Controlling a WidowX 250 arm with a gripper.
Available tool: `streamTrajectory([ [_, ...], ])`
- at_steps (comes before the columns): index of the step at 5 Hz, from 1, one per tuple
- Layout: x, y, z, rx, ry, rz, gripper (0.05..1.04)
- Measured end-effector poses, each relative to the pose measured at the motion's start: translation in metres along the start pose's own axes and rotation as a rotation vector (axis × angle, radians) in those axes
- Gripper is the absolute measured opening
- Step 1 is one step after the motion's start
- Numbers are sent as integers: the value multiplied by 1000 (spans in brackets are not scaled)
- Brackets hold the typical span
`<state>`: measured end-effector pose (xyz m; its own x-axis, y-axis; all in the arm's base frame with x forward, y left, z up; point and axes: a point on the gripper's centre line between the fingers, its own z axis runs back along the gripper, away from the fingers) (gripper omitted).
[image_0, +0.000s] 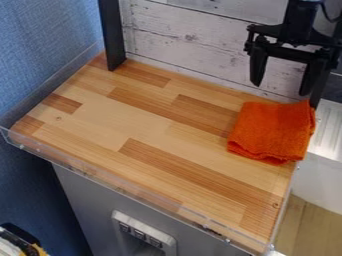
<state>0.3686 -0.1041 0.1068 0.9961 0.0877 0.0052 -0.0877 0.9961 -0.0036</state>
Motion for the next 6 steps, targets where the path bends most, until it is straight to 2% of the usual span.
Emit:
streamTrajectory([
  [4, -8, -3, -6, 18, 42, -14, 999],
  [5, -7, -3, -6, 19, 42, -13, 948],
  [6, -9, -2, -14, 19, 34, -9, 667],
])
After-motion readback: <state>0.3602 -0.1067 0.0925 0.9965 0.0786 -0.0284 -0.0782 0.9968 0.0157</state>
